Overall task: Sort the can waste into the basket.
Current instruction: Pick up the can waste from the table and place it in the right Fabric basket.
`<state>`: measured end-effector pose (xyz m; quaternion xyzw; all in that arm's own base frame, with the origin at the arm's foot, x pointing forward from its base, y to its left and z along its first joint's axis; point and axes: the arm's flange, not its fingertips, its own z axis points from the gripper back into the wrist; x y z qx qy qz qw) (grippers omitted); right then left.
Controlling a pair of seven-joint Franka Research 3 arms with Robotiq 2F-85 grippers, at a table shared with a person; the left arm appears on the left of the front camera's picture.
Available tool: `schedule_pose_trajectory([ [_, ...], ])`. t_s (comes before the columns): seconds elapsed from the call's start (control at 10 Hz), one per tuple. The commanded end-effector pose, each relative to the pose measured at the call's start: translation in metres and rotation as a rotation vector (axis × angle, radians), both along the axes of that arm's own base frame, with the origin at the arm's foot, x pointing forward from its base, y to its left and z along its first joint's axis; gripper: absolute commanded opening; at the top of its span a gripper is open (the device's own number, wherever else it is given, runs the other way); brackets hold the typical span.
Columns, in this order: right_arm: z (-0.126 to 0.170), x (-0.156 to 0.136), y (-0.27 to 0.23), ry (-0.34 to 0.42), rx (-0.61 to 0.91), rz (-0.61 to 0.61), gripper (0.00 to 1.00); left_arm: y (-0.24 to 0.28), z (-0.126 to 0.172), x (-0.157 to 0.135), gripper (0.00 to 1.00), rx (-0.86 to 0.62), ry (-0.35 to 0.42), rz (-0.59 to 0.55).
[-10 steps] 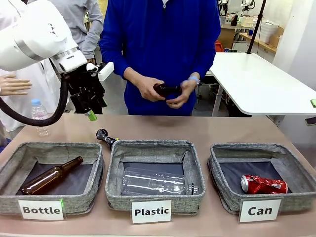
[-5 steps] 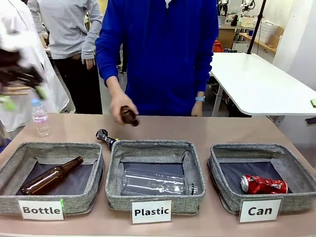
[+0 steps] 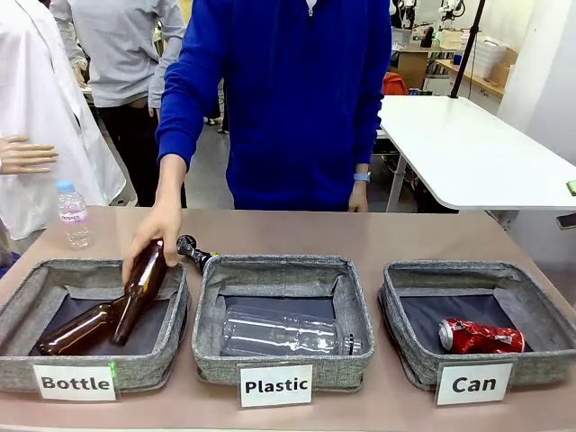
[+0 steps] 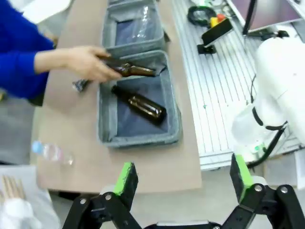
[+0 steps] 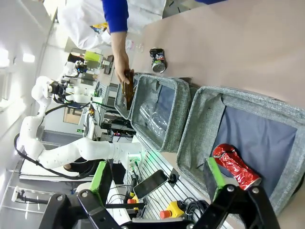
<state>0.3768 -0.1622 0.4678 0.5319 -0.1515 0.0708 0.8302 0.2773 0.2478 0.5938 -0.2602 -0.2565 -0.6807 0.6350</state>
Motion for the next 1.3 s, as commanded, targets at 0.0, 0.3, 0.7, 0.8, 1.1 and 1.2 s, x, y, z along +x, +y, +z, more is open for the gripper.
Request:
schedule_pose_trajectory([
  [0.0, 0.001, -0.002, 0.000, -0.015, -0.005, 0.013, 1.00, 0.022, -0.027, -0.024, 1.00, -0.077, -0.027, 0.077],
  [0.3, 0.001, -0.002, 0.000, -0.015, -0.005, 0.013, 1.00, 0.032, -0.053, -0.046, 1.00, -0.124, -0.023, 0.143],
  [0.7, 0.001, -0.002, 0.000, -0.015, -0.005, 0.013, 1.00, -0.018, -0.036, -0.018, 1.00, -0.086, -0.059, 0.175],
  [0.8, 0.001, -0.002, 0.000, -0.015, -0.005, 0.013, 1.00, -0.045, -0.032, -0.002, 1.00, -0.051, -0.056, 0.131],
  [1.1, 0.001, -0.002, 0.000, -0.015, -0.005, 0.013, 1.00, -0.136, -0.028, 0.083, 1.00, 0.105, -0.024, 0.008],
  [1.2, 0.001, -0.002, 0.000, -0.015, -0.005, 0.013, 1.00, -0.178, -0.032, 0.121, 1.00, 0.166, -0.015, -0.058],
])
